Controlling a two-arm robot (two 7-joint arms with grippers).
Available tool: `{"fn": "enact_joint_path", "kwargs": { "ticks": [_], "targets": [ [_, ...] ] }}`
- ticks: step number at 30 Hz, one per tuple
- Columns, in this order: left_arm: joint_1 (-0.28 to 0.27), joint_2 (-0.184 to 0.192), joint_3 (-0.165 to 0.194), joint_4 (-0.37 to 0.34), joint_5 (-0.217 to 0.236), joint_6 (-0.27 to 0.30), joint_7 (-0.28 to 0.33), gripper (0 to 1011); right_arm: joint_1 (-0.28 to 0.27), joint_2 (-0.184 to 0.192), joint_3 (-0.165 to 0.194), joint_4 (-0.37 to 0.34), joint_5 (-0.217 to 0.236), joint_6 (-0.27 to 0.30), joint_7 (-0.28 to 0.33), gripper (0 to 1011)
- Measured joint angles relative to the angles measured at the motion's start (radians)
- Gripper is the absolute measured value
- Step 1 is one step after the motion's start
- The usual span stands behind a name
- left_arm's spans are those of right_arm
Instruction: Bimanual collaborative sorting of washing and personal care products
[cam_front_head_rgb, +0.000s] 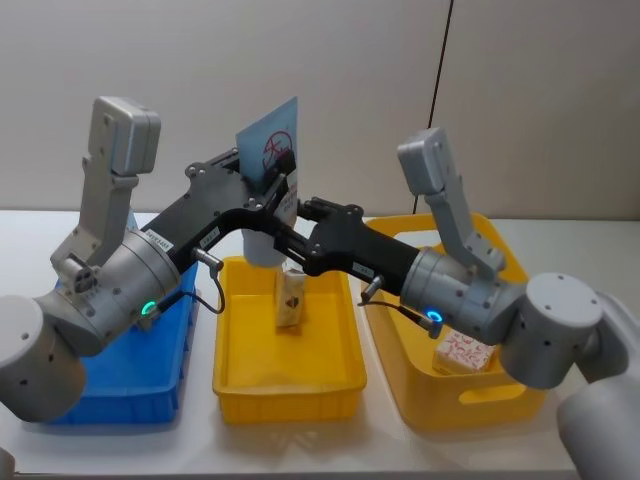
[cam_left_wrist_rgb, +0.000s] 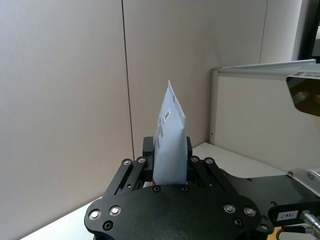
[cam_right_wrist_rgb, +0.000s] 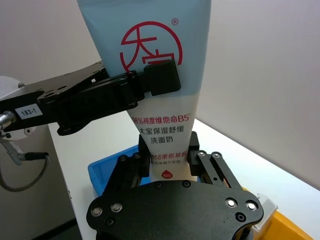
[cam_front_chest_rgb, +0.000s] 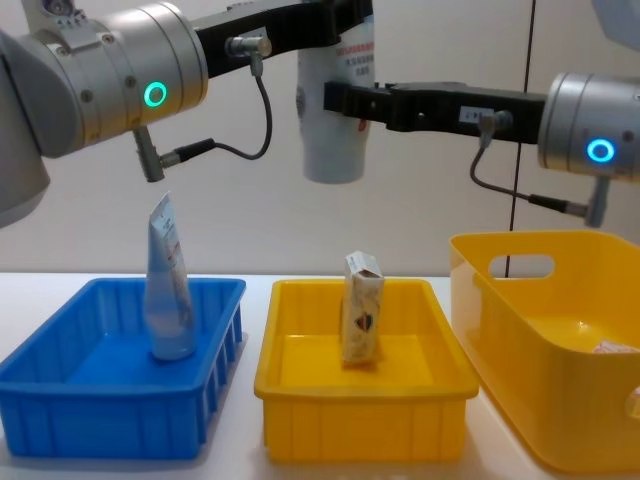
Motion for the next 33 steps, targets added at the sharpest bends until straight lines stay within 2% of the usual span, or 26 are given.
{"fn": "enact_joint_path", "kwargs": {
  "ticks": [5, 12, 15, 16, 19, 27, 33],
  "targets": [
    [0.000, 0.000, -0.001, 0.000, 0.000, 0.000, 0.000, 301, 0.017, -0.011, -0.007, 0.026, 0.009, -0.001, 0.004, 301],
    [0.000, 0.000, 0.001, 0.000, 0.000, 0.000, -0.001, 552, 0.028, -0.019, -0.014, 0.044, 0.016, -0.001, 0.001, 191],
    [0.000, 0.000, 0.001, 0.000, 0.000, 0.000, -0.001, 616, 0.030, -0.021, -0.016, 0.045, 0.018, -0.001, -0.006, 152],
    [0.000, 0.000, 0.001, 0.000, 0.000, 0.000, -0.001, 635, 0.030, -0.021, -0.016, 0.045, 0.018, 0.000, -0.007, 146],
    [0.000, 0.000, 0.001, 0.000, 0.000, 0.000, -0.002, 779, 0.028, -0.021, -0.016, 0.040, 0.018, 0.000, -0.024, 126],
    [0.000, 0.000, 0.001, 0.000, 0.000, 0.000, -0.002, 993, 0.005, -0.013, -0.006, 0.007, 0.011, 0.006, -0.083, 117],
    [0.000, 0.000, 0.001, 0.000, 0.000, 0.001, -0.002, 1001, -0.024, 0.000, 0.010, -0.035, -0.003, 0.015, -0.145, 117]
  ]
}}
